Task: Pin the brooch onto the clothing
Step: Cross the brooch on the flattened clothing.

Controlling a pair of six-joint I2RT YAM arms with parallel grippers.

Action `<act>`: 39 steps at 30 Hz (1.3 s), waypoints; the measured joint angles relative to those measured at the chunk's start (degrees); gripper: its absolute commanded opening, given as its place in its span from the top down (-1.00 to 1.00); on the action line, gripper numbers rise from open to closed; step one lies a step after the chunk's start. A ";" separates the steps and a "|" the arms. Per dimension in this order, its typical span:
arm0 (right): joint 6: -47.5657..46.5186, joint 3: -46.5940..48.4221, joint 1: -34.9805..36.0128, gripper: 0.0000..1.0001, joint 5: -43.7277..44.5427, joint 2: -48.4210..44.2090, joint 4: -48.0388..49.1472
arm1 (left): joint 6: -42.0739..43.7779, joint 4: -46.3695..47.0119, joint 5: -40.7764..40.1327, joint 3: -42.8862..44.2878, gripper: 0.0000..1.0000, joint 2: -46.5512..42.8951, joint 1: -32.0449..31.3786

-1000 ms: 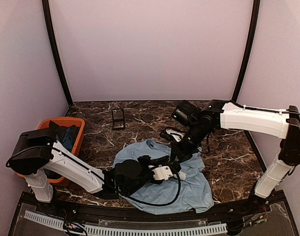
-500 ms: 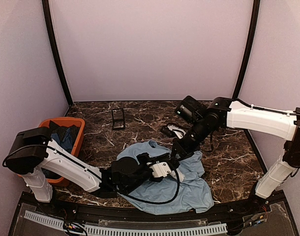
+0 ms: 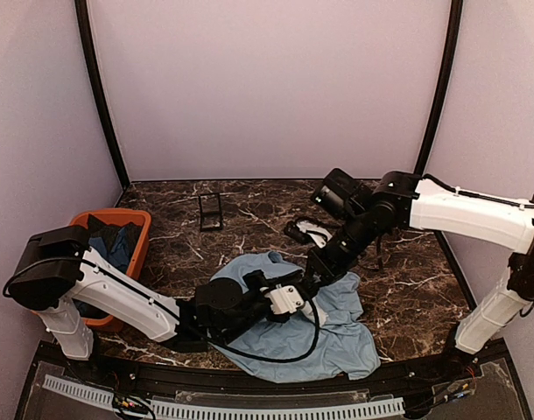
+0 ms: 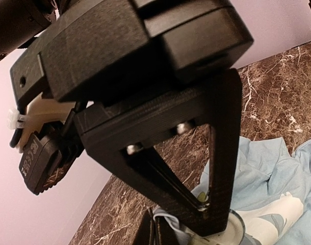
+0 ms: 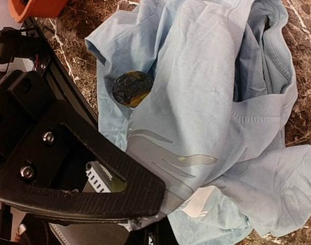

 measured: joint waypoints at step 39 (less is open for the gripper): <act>-5.70 -11.50 4.28 1.00 -2.78 -10.91 9.27 | -14.10 -12.98 12.00 -2.43 -0.47 -10.23 3.30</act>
